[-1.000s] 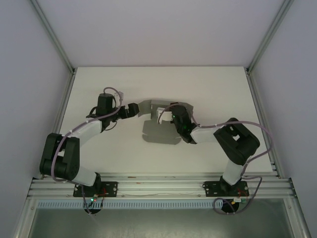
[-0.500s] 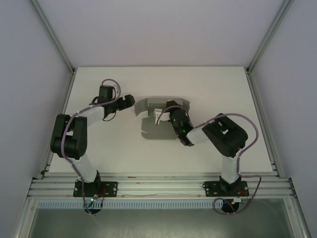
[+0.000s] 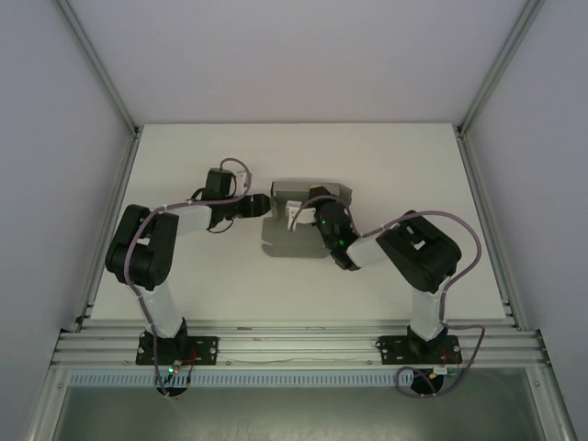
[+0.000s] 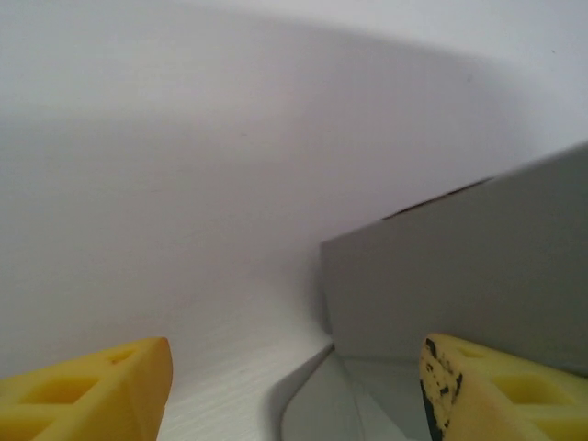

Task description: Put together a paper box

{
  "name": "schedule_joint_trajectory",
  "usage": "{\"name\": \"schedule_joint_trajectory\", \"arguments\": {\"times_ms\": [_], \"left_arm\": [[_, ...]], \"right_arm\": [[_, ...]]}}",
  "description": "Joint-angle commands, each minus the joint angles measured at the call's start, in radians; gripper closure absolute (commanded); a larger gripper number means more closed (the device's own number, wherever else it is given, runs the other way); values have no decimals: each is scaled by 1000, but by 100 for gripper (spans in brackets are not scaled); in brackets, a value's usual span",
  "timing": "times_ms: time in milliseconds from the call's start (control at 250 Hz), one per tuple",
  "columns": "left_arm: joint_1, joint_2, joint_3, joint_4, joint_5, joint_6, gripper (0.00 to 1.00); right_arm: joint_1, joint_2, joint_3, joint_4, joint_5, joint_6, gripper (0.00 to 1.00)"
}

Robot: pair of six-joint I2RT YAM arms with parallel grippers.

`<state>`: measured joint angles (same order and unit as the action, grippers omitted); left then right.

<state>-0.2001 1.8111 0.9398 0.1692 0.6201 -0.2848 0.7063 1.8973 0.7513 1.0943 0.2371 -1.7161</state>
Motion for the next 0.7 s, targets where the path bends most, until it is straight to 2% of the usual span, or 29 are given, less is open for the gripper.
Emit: {"name": "schedule_joint_trajectory", "arguments": {"times_ms": [0,420,568,696], "left_arm": [[-23,11,1,89,19,43,31],[-79,5,-83,203,29,121,34],[-78,-12,-80,172,-1,139,34],[-80,-28,-82,170,33,153,33]], "right_arm": [[9,-27,-5,-38,14,30,100],[12,-38,-6,-61,46,36,100],[12,-42,-8,-66,47,37,100],[13,-41,-6,-67,47,36,100]]}}
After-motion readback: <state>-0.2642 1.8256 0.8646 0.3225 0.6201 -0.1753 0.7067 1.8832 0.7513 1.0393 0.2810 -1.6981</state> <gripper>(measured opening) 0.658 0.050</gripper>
